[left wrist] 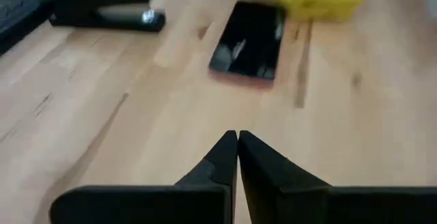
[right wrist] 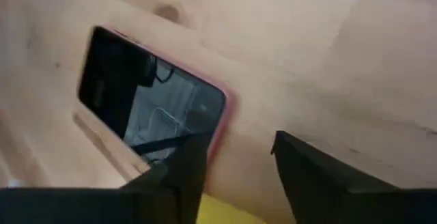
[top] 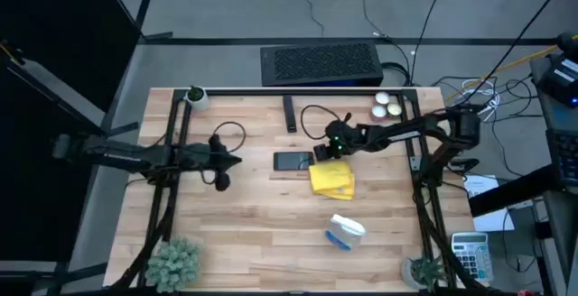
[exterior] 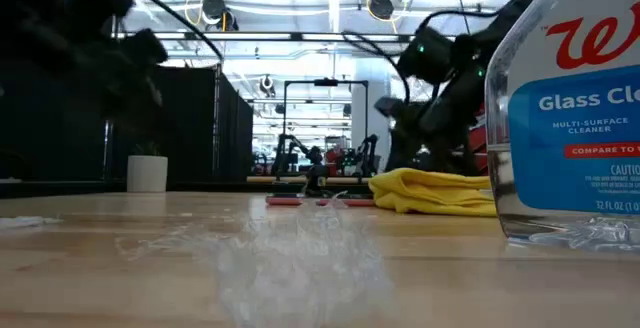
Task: Apply microfiber cloth
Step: Spray the cellphone using a spray bottle
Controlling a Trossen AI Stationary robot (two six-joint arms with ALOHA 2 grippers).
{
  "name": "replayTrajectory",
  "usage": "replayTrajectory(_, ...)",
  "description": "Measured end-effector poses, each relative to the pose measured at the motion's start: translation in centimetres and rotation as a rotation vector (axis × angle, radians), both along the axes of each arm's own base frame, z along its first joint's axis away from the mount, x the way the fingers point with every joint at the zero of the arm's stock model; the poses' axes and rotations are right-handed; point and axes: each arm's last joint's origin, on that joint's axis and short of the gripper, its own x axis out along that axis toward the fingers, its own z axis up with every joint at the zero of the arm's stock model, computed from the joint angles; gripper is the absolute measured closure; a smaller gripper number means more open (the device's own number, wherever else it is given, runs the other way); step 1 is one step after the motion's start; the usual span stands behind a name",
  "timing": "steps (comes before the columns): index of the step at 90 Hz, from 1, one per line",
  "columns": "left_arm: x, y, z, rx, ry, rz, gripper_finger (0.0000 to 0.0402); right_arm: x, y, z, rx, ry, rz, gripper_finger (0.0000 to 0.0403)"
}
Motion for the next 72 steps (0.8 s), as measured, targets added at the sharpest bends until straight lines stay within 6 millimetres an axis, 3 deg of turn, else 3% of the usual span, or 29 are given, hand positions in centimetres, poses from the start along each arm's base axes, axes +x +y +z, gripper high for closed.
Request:
replayTrajectory(22,4.0,1.4,-2.2,-0.048,0.134,-0.032,0.0401,0.7,-0.2,-0.6,0.026,-0.048,-0.025,0.0192)
replayTrajectory(51,9.3,2.1,-4.4,-0.057,0.194,-0.101,0.0401,1.0,0.3,-1.5,0.034,-0.026,-0.029,0.0192)
replayTrajectory(72,11.6,2.8,-5.1,-0.054,0.2,-0.108,0.0401,1.3,0.9,-1.5,0.032,-0.041,-0.018,0.0193)
